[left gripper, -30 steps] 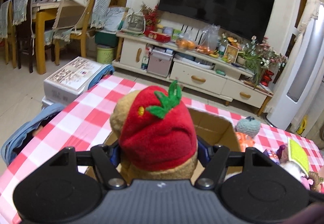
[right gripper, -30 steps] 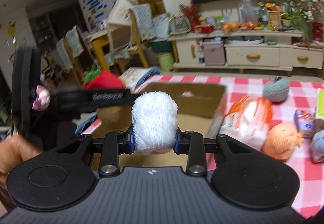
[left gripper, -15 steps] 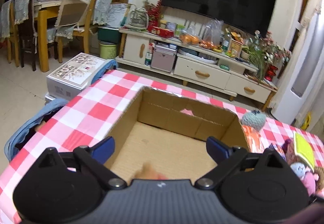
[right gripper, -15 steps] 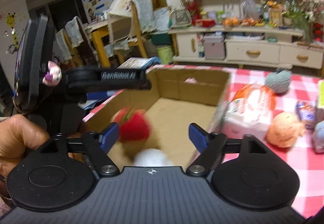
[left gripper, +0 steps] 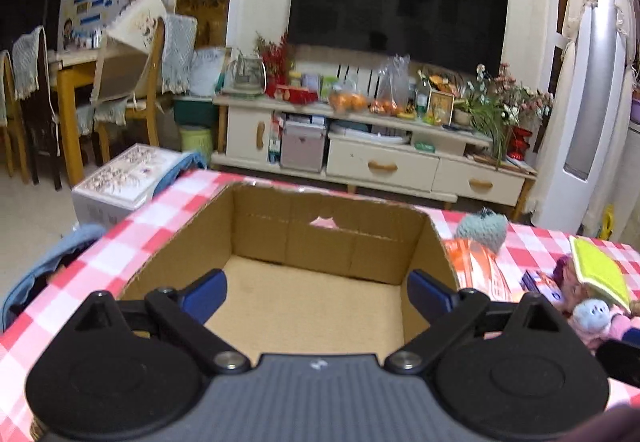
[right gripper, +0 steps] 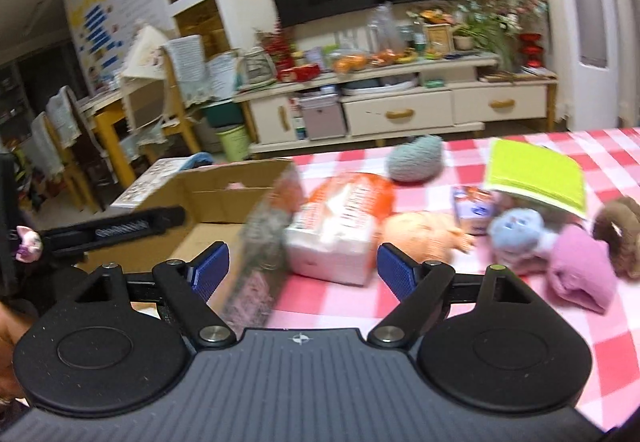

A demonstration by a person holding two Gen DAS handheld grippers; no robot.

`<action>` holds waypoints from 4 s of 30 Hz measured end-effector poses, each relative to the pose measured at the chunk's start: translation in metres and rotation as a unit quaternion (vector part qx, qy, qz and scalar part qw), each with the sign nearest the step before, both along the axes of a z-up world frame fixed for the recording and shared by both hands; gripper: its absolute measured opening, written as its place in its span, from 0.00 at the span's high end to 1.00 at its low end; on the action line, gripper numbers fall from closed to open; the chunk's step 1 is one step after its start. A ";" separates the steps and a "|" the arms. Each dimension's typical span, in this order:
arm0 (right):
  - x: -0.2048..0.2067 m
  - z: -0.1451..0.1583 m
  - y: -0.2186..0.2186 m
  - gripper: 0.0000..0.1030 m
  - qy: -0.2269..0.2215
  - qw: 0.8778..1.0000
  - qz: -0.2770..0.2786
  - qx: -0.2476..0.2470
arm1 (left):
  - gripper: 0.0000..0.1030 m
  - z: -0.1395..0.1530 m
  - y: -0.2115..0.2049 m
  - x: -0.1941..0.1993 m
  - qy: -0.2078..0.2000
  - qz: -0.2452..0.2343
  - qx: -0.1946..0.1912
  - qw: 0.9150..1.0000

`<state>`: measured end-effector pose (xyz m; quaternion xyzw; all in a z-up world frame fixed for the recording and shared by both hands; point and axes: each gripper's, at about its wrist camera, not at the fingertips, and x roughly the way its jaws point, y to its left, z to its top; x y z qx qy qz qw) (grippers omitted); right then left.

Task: Organize soft objects
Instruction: 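Move both open tools back from the box to the plush pile, then grasp brown fuzzy plush with right tool while left tool grasps pink fuzzy plush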

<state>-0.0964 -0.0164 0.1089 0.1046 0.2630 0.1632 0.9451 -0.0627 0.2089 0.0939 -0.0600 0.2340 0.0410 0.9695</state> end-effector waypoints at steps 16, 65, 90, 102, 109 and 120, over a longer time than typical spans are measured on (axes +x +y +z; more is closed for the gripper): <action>-0.015 -0.019 -0.029 0.00 0.010 0.998 -0.057 0.006 | 0.05 0.004 -0.016 0.022 0.015 0.001 0.027 1.000; -0.022 -0.055 -0.234 0.00 0.010 0.966 -0.255 0.042 | 0.01 -0.037 -0.261 -0.002 0.050 -0.273 0.043 0.960; 0.016 -0.070 -0.255 0.00 0.070 0.980 -0.166 0.087 | 0.03 -0.088 -0.323 0.046 0.097 -0.287 -0.050 0.952; 0.011 -0.066 -0.243 0.27 0.066 0.983 -0.160 0.054 | 0.32 -0.086 -0.323 0.053 0.116 -0.299 -0.061 0.945; 0.004 -0.064 -0.232 0.37 0.055 0.986 -0.158 0.027 | 0.41 -0.083 -0.317 0.049 0.119 -0.301 -0.066 0.944; -0.010 -0.065 -0.230 0.38 0.057 0.979 -0.192 0.040 | 0.44 -0.070 -0.293 0.030 0.112 -0.305 -0.065 0.944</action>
